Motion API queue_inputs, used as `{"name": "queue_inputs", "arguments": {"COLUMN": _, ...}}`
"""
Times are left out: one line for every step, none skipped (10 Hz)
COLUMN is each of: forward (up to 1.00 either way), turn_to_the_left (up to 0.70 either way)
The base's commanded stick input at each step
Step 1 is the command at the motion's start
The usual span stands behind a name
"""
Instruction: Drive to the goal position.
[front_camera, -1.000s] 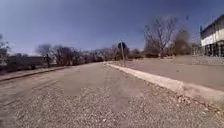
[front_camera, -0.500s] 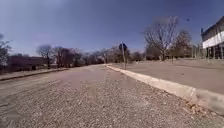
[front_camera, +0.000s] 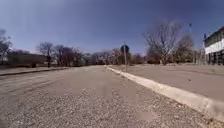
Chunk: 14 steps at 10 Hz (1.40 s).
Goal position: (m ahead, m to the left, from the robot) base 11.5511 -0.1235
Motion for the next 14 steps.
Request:
{"name": "queue_inputs", "arguments": {"forward": 0.7, "turn_to_the_left": 0.0}}
{"name": "queue_inputs", "arguments": {"forward": 0.7, "turn_to_the_left": 0.0}}
{"name": "queue_inputs", "arguments": {"forward": 0.7, "turn_to_the_left": 0.0}}
{"name": "queue_inputs", "arguments": {"forward": 0.7, "turn_to_the_left": 0.0}}
{"name": "queue_inputs", "arguments": {"forward": 0.7, "turn_to_the_left": 0.0}}
{"name": "queue_inputs", "arguments": {"forward": 0.7, "turn_to_the_left": 0.05}}
{"name": "queue_inputs", "arguments": {"forward": 0.7, "turn_to_the_left": 0.23}}
{"name": "queue_inputs", "arguments": {"forward": 0.7, "turn_to_the_left": 0.3}}
{"name": "queue_inputs", "arguments": {"forward": 0.7, "turn_to_the_left": 0.13}}
{"name": "queue_inputs", "arguments": {"forward": 0.7, "turn_to_the_left": 0.0}}
{"name": "queue_inputs", "arguments": {"forward": 0.7, "turn_to_the_left": 0.0}}
{"name": "queue_inputs", "arguments": {"forward": 0.7, "turn_to_the_left": 0.0}}
{"name": "queue_inputs", "arguments": {"forward": 0.7, "turn_to_the_left": 0.0}}
{"name": "queue_inputs", "arguments": {"forward": 0.7, "turn_to_the_left": 0.0}}
